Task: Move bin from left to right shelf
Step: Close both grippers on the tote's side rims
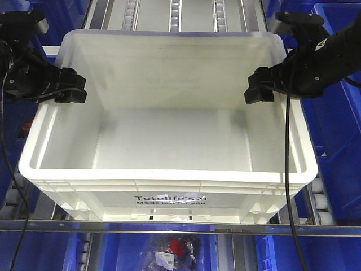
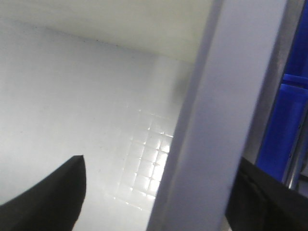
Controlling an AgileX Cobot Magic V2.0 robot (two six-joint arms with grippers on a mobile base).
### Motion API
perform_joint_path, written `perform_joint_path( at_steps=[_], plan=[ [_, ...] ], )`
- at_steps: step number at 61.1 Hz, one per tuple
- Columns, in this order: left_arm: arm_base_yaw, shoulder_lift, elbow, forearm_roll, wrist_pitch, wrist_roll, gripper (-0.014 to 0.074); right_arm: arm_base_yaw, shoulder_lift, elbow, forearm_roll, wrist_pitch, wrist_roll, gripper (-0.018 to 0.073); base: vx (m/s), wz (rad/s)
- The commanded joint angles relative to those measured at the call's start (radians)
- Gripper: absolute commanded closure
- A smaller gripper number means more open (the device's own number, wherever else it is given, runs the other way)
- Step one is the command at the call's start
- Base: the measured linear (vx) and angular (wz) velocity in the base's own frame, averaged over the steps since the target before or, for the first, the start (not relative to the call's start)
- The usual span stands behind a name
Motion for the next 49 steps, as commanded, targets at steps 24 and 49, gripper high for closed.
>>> perform_joint_path(
  at_steps=[24,49],
  plan=[
    [-0.006,-0.003,-0.029,-0.015,-0.028,0.003,0.0392,-0.001,-0.031,-0.032,0.010,-0.025,-0.007,0.0422,0.00,0.00],
    [-0.006,-0.011,-0.029,-0.015,-0.057,0.003,0.0605,-0.001,-0.032,-0.032,0.010,-0.048,-0.013,0.0567,0.00,0.00]
  ],
)
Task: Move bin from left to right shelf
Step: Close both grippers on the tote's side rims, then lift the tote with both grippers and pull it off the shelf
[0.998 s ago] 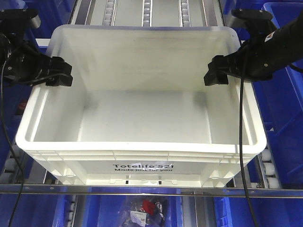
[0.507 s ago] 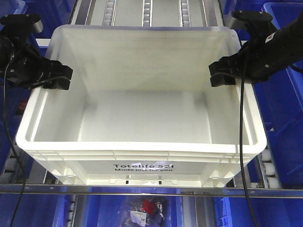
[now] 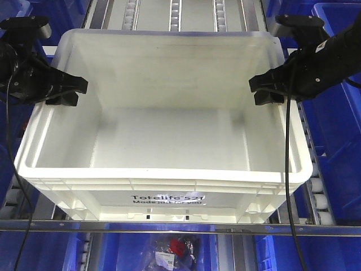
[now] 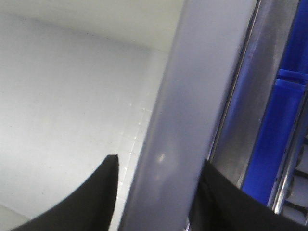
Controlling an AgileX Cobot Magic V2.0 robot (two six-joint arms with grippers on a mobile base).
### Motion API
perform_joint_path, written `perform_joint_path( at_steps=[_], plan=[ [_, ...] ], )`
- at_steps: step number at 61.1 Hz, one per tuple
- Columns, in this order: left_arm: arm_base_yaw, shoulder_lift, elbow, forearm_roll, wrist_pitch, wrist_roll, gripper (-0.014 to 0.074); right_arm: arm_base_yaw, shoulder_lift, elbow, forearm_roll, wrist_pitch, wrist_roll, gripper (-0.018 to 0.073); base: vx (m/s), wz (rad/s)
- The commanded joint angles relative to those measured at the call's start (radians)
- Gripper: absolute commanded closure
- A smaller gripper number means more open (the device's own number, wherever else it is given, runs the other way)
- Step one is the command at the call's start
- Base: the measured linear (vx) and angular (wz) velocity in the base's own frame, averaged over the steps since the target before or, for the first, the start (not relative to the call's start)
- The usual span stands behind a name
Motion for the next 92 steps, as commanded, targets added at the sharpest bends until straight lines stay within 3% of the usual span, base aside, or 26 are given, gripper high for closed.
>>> perform_joint_path(
  at_steps=[1,46,92],
  plan=[
    [-0.006,-0.040,-0.028,-0.010,-0.065,0.018,0.0605,0.000,-0.037,-0.032,0.023,-0.058,-0.013,0.0567,0.00,0.00],
    [-0.006,-0.178,-0.055,-0.010,-0.086,0.018,0.0605,0.000,-0.183,-0.032,0.023,-0.054,-0.010,0.0564,0.00,0.00],
    [-0.006,-0.181,-0.055,-0.010,-0.095,0.017,0.0604,0.000,-0.185,-0.032,0.023,-0.034,-0.009,0.0564,0.00,0.00]
  ],
)
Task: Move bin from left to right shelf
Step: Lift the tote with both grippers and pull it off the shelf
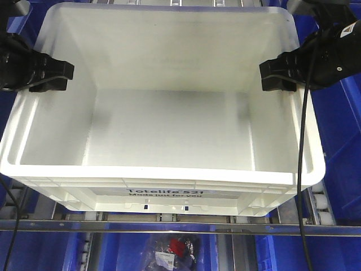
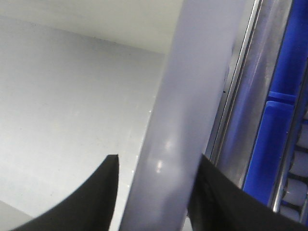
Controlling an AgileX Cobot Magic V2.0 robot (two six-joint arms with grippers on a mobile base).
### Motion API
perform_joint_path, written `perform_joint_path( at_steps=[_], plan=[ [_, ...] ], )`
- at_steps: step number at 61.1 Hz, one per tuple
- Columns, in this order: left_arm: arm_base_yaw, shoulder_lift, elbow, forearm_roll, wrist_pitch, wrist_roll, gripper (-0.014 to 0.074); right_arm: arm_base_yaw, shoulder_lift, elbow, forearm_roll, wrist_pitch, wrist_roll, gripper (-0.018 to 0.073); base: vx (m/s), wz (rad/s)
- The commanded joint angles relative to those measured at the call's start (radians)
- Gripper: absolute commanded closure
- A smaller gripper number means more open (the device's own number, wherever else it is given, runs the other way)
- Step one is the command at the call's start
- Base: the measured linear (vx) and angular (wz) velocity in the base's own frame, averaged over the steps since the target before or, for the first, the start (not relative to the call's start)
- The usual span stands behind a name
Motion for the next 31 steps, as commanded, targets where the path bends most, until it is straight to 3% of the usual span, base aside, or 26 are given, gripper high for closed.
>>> perform_joint_path(
  at_steps=[1,31],
  plan=[
    [-0.005,-0.049,-0.045,-0.016,-0.107,0.027,0.0604,-0.001,-0.046,-0.034,0.016,-0.052,-0.036,0.0564,0.00,0.00],
    [-0.005,-0.049,-0.045,-0.016,-0.107,0.027,0.0604,-0.001,-0.046,-0.034,0.016,-0.052,-0.036,0.0564,0.00,0.00]
  ],
)
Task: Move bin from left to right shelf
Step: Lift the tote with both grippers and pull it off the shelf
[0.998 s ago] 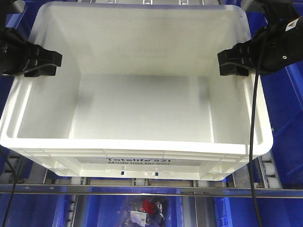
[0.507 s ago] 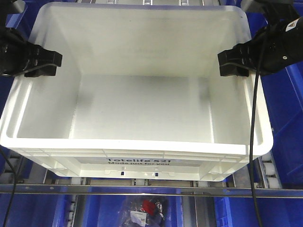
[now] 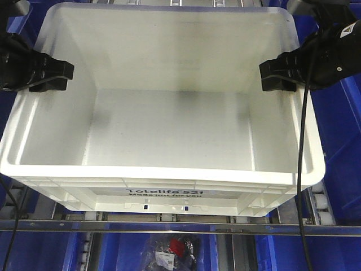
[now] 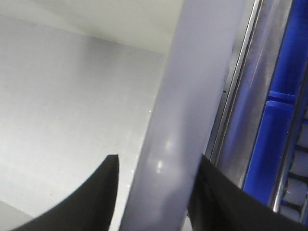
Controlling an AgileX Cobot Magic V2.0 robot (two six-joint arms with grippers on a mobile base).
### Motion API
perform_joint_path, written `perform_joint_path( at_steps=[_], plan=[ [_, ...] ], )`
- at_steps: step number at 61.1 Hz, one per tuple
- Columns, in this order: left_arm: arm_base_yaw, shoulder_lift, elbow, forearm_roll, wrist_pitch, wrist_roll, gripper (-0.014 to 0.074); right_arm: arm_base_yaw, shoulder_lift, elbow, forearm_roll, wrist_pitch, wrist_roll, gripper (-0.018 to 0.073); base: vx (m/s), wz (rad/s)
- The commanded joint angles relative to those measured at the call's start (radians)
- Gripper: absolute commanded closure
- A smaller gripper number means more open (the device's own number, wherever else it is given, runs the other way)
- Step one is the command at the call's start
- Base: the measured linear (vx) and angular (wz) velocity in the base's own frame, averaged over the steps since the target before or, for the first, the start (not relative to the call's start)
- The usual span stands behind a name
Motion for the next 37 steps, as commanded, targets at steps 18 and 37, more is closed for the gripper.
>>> perform_joint_path(
  at_steps=[18,37],
  plan=[
    [-0.005,-0.049,-0.045,-0.016,-0.106,0.027,0.0604,-0.001,-0.046,-0.034,0.016,-0.052,-0.036,0.0564,0.00,0.00],
    [-0.005,-0.049,-0.045,-0.016,-0.106,0.027,0.0604,-0.001,-0.046,-0.034,0.016,-0.052,-0.036,0.0564,0.00,0.00]
  ],
)
